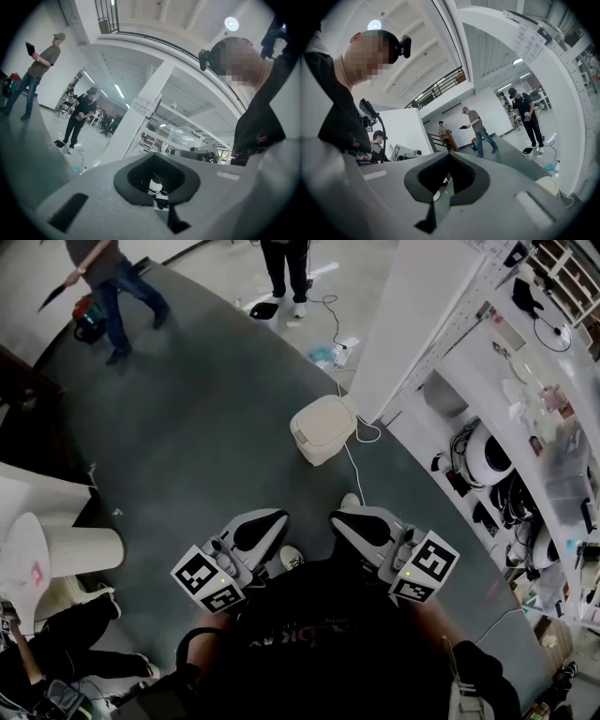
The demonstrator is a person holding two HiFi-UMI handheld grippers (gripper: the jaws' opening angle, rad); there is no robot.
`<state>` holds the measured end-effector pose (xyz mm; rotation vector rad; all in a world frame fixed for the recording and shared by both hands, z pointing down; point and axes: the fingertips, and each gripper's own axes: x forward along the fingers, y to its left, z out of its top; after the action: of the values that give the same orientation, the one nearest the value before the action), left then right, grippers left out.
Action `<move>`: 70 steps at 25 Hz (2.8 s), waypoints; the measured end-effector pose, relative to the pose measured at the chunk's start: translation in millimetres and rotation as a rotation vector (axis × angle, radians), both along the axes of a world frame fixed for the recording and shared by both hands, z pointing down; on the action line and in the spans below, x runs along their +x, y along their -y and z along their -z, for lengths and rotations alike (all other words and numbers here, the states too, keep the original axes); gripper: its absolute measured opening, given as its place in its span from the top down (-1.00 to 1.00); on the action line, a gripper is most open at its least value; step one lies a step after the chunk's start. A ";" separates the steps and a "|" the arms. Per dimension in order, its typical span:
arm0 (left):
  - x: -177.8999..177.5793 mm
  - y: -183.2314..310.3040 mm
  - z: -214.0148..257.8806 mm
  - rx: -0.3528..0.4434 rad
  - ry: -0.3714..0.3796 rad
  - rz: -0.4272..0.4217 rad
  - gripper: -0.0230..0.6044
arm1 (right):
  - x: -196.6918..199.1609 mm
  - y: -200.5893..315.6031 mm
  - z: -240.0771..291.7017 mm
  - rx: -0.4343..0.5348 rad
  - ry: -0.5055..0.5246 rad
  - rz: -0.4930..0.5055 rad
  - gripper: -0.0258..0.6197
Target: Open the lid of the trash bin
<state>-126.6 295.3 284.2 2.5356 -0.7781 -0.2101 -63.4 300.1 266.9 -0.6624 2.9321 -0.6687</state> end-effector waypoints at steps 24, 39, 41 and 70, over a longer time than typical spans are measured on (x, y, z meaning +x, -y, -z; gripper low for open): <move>88.8 171.5 -34.9 -0.136 0.033 0.181 0.93 | 98.1 187.6 -28.3 -0.097 0.032 0.127 0.90; 113.4 242.9 -59.5 -0.180 0.084 0.353 0.93 | 153.7 256.9 -36.0 -0.128 0.039 0.228 0.90; 104.7 249.1 -68.2 -0.189 0.094 0.377 0.93 | 153.0 260.8 -37.8 -0.131 0.034 0.233 0.90; 13.1 356.1 -332.6 -0.538 0.156 0.251 0.87 | 76.0 339.6 -141.3 -0.294 -0.124 0.037 0.90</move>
<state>-113.5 -60.8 616.8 1.9611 -1.0521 0.1084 12.6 -39.5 408.1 -0.6964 2.9925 -1.1171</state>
